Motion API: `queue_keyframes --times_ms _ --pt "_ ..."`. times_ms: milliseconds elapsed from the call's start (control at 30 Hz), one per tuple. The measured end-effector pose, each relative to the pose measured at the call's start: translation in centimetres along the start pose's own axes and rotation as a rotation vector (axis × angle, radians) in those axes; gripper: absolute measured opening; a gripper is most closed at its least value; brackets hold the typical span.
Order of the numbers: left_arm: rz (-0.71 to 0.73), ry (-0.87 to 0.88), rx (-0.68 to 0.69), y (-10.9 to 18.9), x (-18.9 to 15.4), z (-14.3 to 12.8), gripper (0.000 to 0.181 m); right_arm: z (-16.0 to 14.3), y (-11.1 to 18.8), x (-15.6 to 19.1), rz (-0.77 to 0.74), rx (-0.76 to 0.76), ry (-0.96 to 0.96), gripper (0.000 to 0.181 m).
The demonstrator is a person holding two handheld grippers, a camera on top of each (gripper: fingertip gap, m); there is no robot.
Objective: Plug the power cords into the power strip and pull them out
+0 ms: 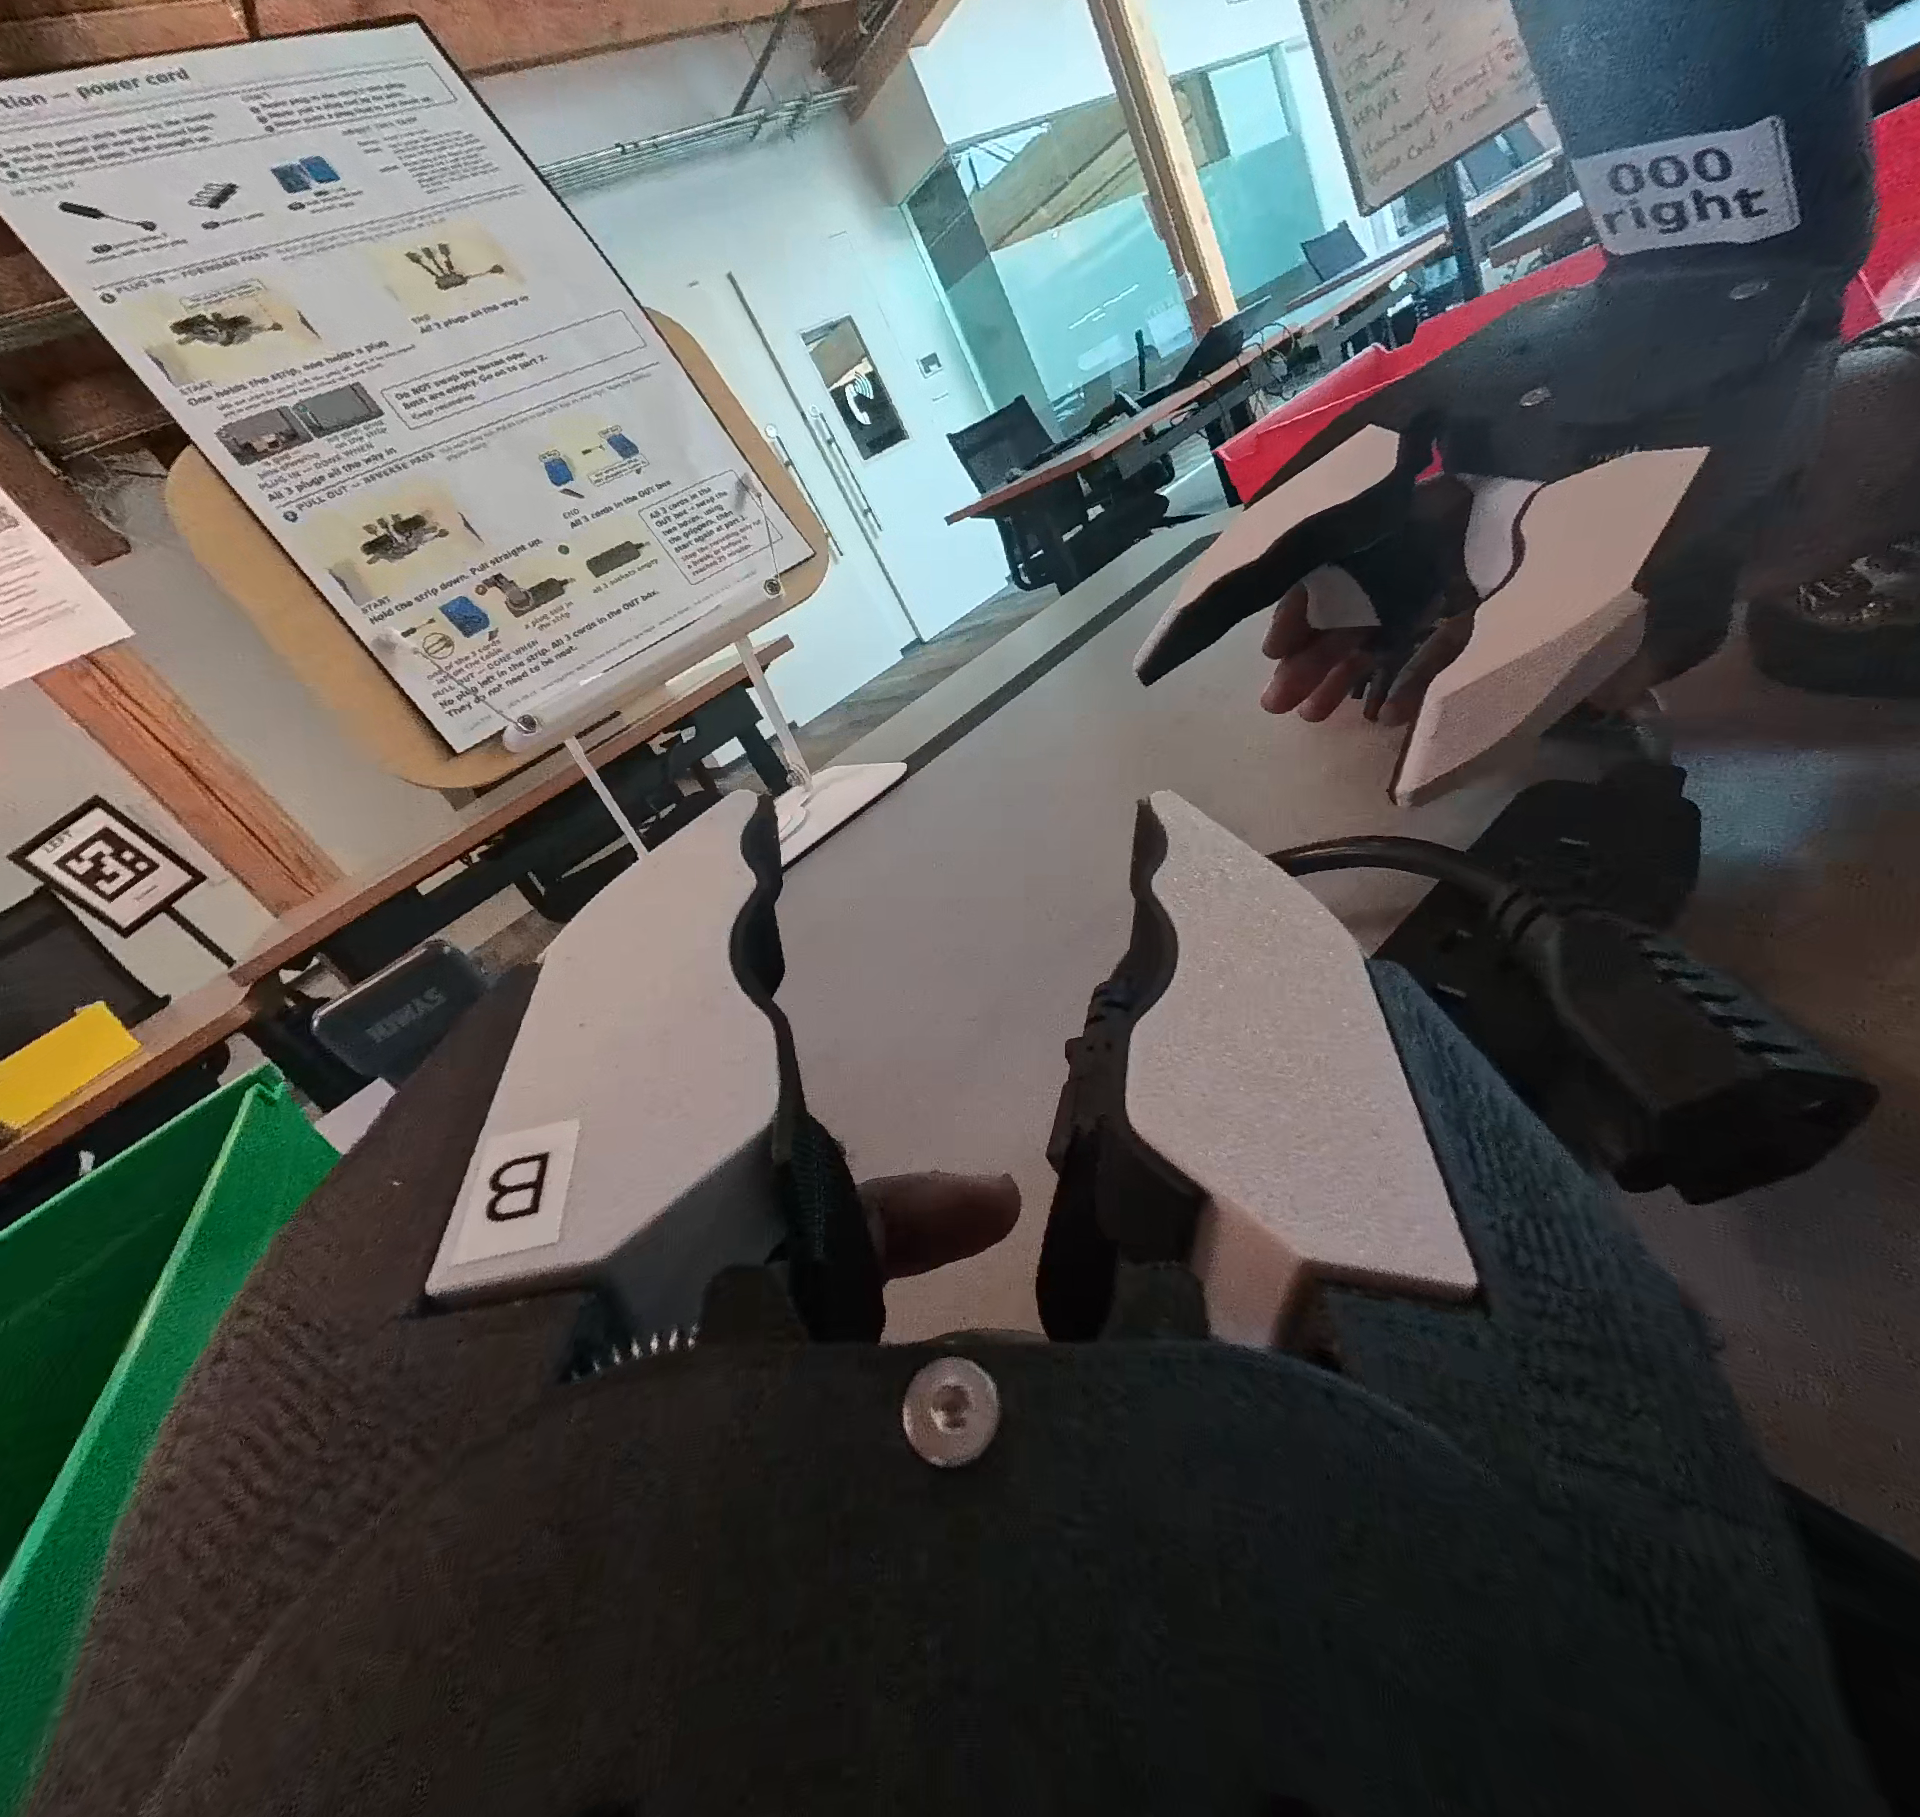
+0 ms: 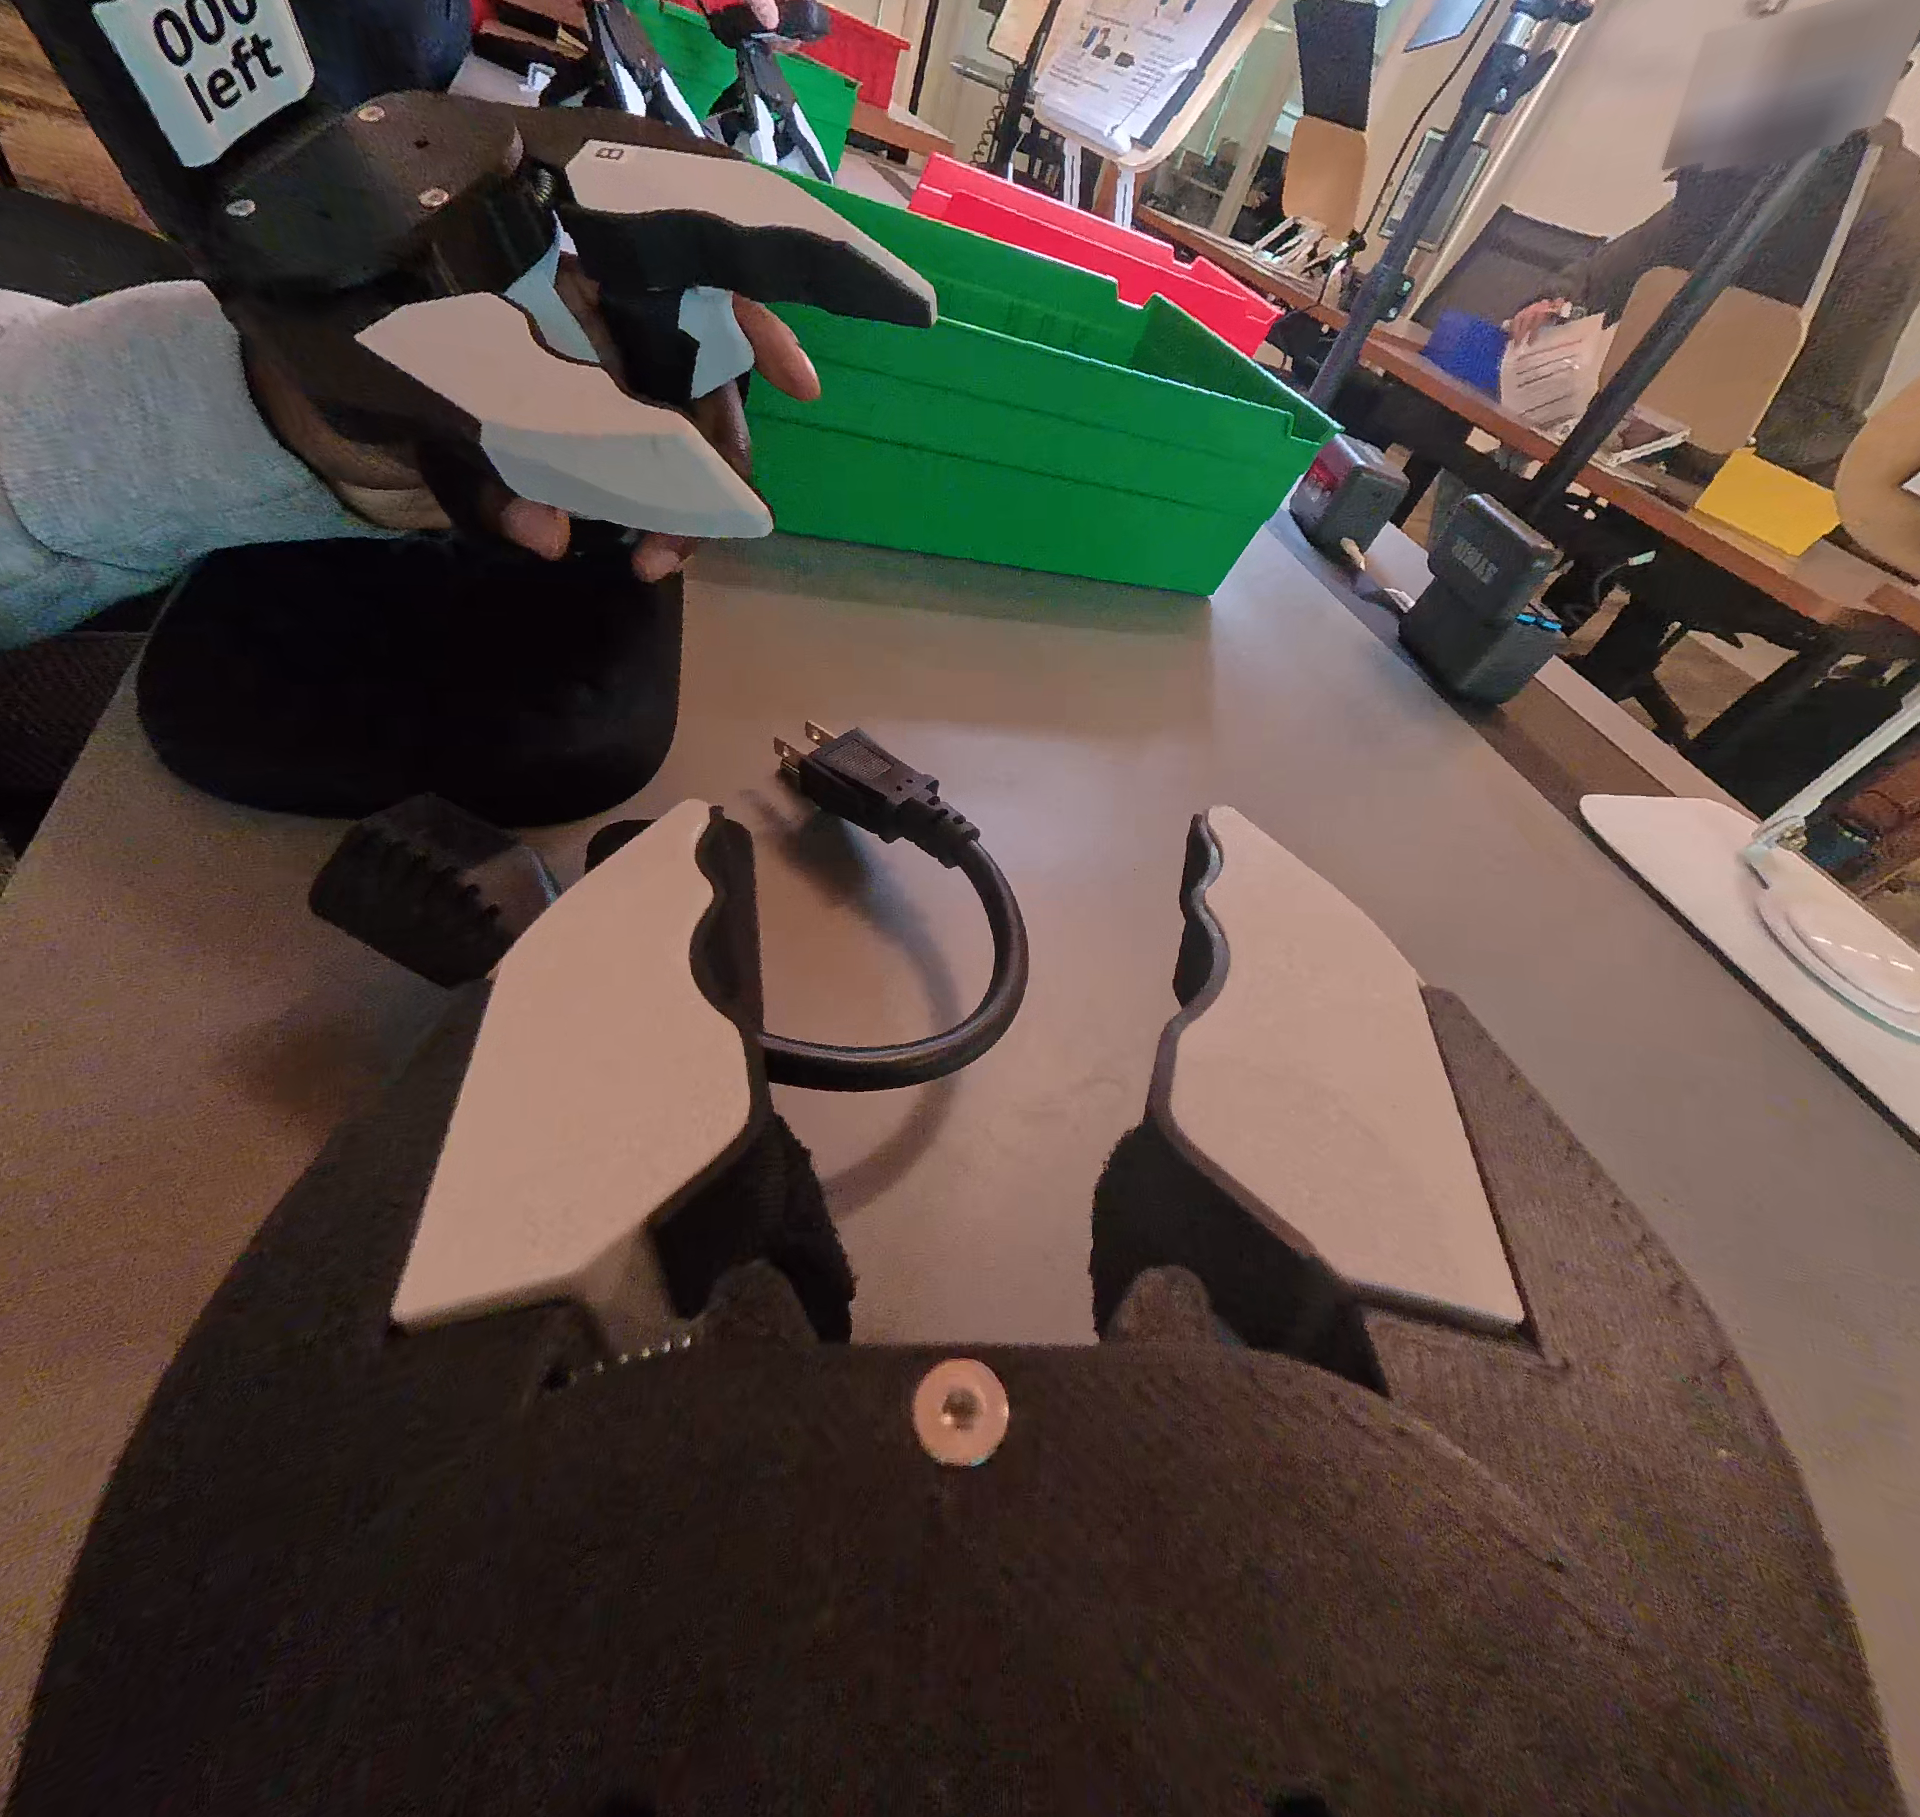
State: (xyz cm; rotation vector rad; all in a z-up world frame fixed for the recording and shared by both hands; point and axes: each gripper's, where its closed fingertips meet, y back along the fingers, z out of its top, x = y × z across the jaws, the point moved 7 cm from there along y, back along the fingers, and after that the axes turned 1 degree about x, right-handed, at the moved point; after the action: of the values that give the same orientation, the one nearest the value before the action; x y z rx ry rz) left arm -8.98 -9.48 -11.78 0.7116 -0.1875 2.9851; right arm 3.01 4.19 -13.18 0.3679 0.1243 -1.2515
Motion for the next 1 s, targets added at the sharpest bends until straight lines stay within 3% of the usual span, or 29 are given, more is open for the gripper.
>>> queue_keyframes --times_ms 500,700,833,1000 --pt "0.002 -0.007 -0.003 0.0 0.0 0.0 0.064 0.2 0.0 -0.1 -0.005 0.002 0.015 0.081" --pt "0.061 0.072 -0.049 0.4 1.1 0.3 0.063 0.8 -0.6 -0.3 0.025 0.126 0.143 0.077" --pt "0.057 0.262 -0.2 1.2 2.2 1.2 0.063 2.3 -1.5 -1.0 0.143 0.211 0.216 0.071" --pt "-0.07 0.799 -0.529 3.0 4.3 1.5 0.062 1.9 -3.7 -2.3 0.285 0.286 0.269 0.066"
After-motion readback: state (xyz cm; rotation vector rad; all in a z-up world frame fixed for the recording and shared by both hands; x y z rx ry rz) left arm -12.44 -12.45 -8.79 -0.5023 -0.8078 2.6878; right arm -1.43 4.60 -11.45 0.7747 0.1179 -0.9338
